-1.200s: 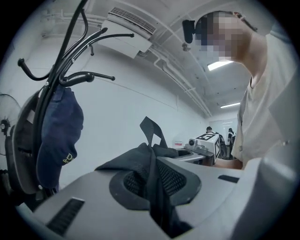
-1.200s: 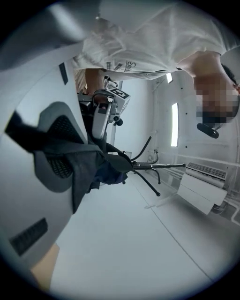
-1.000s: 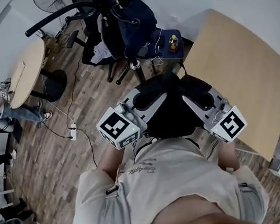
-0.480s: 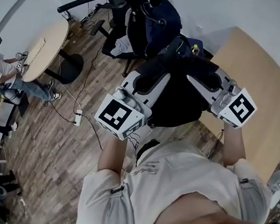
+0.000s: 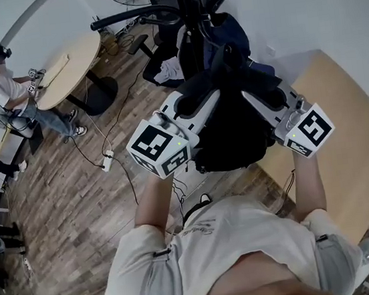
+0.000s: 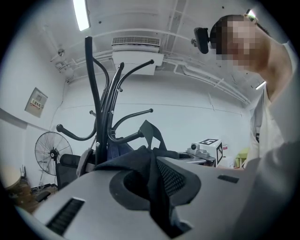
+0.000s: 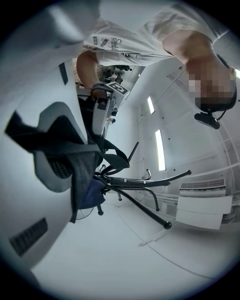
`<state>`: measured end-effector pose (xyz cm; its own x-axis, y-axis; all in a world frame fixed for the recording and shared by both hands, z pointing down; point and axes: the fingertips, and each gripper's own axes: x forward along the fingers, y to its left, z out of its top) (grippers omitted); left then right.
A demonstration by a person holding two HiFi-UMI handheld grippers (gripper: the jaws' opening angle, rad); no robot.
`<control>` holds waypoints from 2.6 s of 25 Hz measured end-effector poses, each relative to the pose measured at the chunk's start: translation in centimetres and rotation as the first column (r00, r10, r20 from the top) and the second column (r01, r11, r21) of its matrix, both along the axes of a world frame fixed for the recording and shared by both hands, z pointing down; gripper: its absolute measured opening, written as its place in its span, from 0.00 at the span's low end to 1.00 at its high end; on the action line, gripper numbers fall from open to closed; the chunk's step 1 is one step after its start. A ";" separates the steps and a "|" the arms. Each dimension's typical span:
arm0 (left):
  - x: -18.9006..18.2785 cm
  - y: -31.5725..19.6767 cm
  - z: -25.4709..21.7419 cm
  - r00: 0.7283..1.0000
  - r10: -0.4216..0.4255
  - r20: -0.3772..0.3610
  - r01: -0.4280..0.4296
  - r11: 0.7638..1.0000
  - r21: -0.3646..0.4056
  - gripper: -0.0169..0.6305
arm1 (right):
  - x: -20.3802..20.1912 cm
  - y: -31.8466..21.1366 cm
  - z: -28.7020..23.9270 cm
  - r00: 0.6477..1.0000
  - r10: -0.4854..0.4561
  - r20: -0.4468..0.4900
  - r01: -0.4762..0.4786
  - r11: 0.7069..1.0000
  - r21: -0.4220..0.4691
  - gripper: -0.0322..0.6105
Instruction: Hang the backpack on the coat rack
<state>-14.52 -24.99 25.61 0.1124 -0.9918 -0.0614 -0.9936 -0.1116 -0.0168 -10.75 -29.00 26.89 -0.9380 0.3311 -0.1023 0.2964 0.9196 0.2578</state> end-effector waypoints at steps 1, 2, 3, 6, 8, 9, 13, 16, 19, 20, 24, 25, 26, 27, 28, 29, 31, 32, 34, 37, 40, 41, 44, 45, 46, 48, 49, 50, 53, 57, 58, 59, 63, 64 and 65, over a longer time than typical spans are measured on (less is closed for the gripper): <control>-0.4 -0.2 0.1 1.000 -0.006 -0.004 0.006 1.000 -0.001 0.10 | -0.4 -0.3 0.1 1.000 0.000 -0.005 0.000 1.000 -0.003 0.11; -0.8 -0.4 0.3 1.000 -0.012 -0.007 0.012 1.000 -0.002 0.10 | -0.8 -0.5 0.3 1.000 0.001 -0.010 -0.001 1.000 -0.004 0.11; -1.2 -0.5 0.5 1.000 -0.018 -0.012 0.018 1.000 -0.004 0.10 | -1.2 -0.7 0.5 1.000 0.001 -0.015 -0.001 1.000 -0.006 0.11; -2.4 -0.9 1.3 0.999 -0.030 -0.037 0.029 0.999 -0.015 0.10 | -2.4 -1.2 1.3 0.999 0.004 -0.035 -0.005 1.000 -0.012 0.11; -3.2 -1.3 2.0 0.998 -0.037 -0.055 0.036 0.999 -0.025 0.10 | -3.1 -1.8 2.0 0.999 0.007 -0.045 -0.008 1.000 -0.017 0.11; -3.5 -1.4 2.2 0.997 -0.039 -0.062 0.037 0.999 -0.030 0.10 | -3.3 -2.1 2.3 0.999 0.005 -0.049 -0.006 1.000 -0.024 0.11; -4.5 -2.1 3.0 0.996 -0.047 -0.075 0.044 0.998 -0.041 0.10 | -4.2 -3.2 3.1 0.998 0.003 -0.056 -0.005 0.999 -0.043 0.11; -5.2 -2.7 3.8 0.995 -0.052 -0.089 0.048 0.997 -0.052 0.10 | -4.9 -3.9 4.0 0.997 0.002 -0.072 -0.005 0.999 -0.051 0.11; -5.4 -2.8 4.1 0.993 -0.044 -0.111 0.038 0.998 -0.056 0.10 | -4.9 -4.1 4.3 0.996 0.006 -0.087 -0.011 0.998 -0.062 0.11; -5.4 -2.8 4.0 0.993 -0.042 -0.112 0.036 0.998 -0.053 0.10 | -4.8 -4.1 4.2 0.996 0.007 -0.088 -0.013 0.998 -0.062 0.11; -5.4 -2.6 3.7 0.994 -0.031 -0.102 0.027 0.999 -0.042 0.11 | -4.6 -4.2 4.0 0.997 -0.005 -0.082 -0.003 0.996 -0.092 0.12; -5.4 -2.6 3.8 0.995 -0.032 -0.099 0.029 0.999 -0.036 0.11 | -4.6 -4.2 4.0 0.997 0.001 -0.071 -0.008 0.995 -0.098 0.13; -5.4 -2.5 3.8 0.995 -0.034 -0.097 0.031 0.999 -0.031 0.11 | -4.5 -4.2 4.1 0.998 0.013 -0.056 -0.019 0.995 -0.101 0.14; -5.3 -2.5 3.9 0.995 -0.036 -0.095 0.034 0.999 -0.026 0.11 | -4.4 -4.3 4.1 0.999 0.028 -0.039 -0.032 0.994 -0.104 0.15; -5.3 -2.5 3.9 0.995 -0.038 -0.092 0.036 0.999 -0.023 0.11 | -4.3 -4.3 4.3 0.999 0.044 -0.026 -0.046 0.993 -0.111 0.16; -5.2 -2.4 4.0 0.995 -0.039 -0.086 0.037 0.999 -0.024 0.11 | -4.2 -4.5 4.4 0.998 0.060 -0.020 -0.062 0.991 -0.119 0.16; -5.2 -2.2 4.3 0.996 -0.046 -0.074 0.044 0.999 -0.032 0.11 | -3.8 -4.6 4.8 0.995 0.094 -0.025 -0.097 0.987 -0.131 0.18; -5.3 -2.1 4.5 0.996 -0.052 -0.073 0.050 0.998 -0.034 0.11 | -3.6 -4.6 5.0 0.993 0.111 -0.033 -0.114 0.985 -0.131 0.19; -5.5 -1.8 4.6 0.994 -0.066 -0.084 0.064 0.998 -0.026 0.11 | -3.1 -4.8 5.4 0.988 0.149 -0.049 -0.154 0.980 -0.123 0.21; -5.6 -1.0 4.7 0.992 -0.100 -0.078 0.098 0.995 -0.019 0.14 | -1.8 -5.6 5.9 0.967 0.244 -0.072 -0.250 0.963 -0.103 0.26; -5.2 0.6 5.2 0.991 -0.117 -0.066 0.115 0.993 -0.033 0.17 | 0.7 -5.6 6.3 0.948 0.307 -0.082 -0.315 0.941 -0.123 0.24; -5.1 1.1 5.2 0.990 -0.117 -0.072 0.115 0.993 -0.035 0.17 | 1.4 -5.4 6.5 0.946 0.314 -0.084 -0.323 0.936 -0.137 0.22; -5.1 2.1 5.5 0.988 -0.138 -0.073 0.136 0.990 -0.038 0.17 | 2.6 -5.1 7.7 0.943 0.317 -0.107 -0.332 0.926 -0.182 0.12; -5.2 2.4 5.8 0.986 -0.153 -0.063 0.151 0.988 -0.042 0.17 | 2.8 -5.0 8.4 0.940 0.319 -0.121 -0.337 0.921 -0.194 0.08; -5.2 2.7 6.1 0.984 -0.168 -0.050 0.166 0.985 -0.049 0.17 | 3.1 -4.9 9.1 0.937 0.321 -0.136 -0.344 0.916 -0.204 0.08; -5.0 3.4 6.5 0.982 -0.189 -0.030 0.187 0.981 -0.060 0.17 | 3.5 -4.2 10.1 0.933 0.320 -0.163 -0.351 0.911 -0.217 0.06; -4.8 3.8 6.6 0.981 -0.193 -0.024 0.191 0.979 -0.064 0.17 | 3.7 -3.8 10.4 0.932 0.316 -0.175 -0.350 0.910 -0.221 0.05; -4.5 4.3 6.7 0.981 -0.193 -0.021 0.191 0.979 -0.068 0.15 | 3.9 -3.3 10.6 0.932 0.312 -0.185 -0.348 0.911 -0.221 0.05; -2.9 5.1 7.2 0.986 -0.164 -0.024 0.162 0.983 -0.084 0.12 | 4.3 -2.1 11.0 0.932 0.300 -0.203 -0.340 0.919 -0.202 0.04; -1.4 4.5 8.5 0.992 -0.124 -0.033 0.120 0.987 -0.105 0.12 | 4.3 -1.0 10.6 0.934 0.295 -0.203 -0.329 0.931 -0.160 0.04; -1.2 4.4 8.9 0.992 -0.120 -0.036 0.115 0.987 -0.112 0.11 | 4.2 -0.7 10.5 0.934 0.294 -0.203 -0.325 0.934 -0.145 0.04; -1.0 4.3 9.3 0.992 -0.116 -0.040 0.111 0.987 -0.119 0.11 | 4.1 -0.5 10.5 0.934 0.295 -0.203 -0.324 0.937 -0.129 0.04; -0.5 4.0 10.1 0.993 -0.105 -0.056 0.097 0.987 -0.129 0.11 | 4.1 -0.2 10.2 0.929 0.319 -0.190 -0.338 0.938 -0.080 0.04; -0.5 4.0 10.1 0.993 -0.103 -0.060 0.094 0.987 -0.130 0.11 | 4.0 -0.2 10.0 0.929 0.322 -0.184 -0.340 0.937 -0.079 0.04; -0.4 3.9 10.2 0.993 -0.099 -0.063 0.090 0.987 -0.133 0.11 | 3.9 -0.2 9.9 0.930 0.322 -0.180 -0.340 0.937 -0.083 0.04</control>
<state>-14.90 -21.12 35.83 0.0179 -0.9978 0.0640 -0.9981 -0.0140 0.0604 -6.81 -29.24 36.79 -0.9991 -0.0056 0.0414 -0.0004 0.9924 0.1233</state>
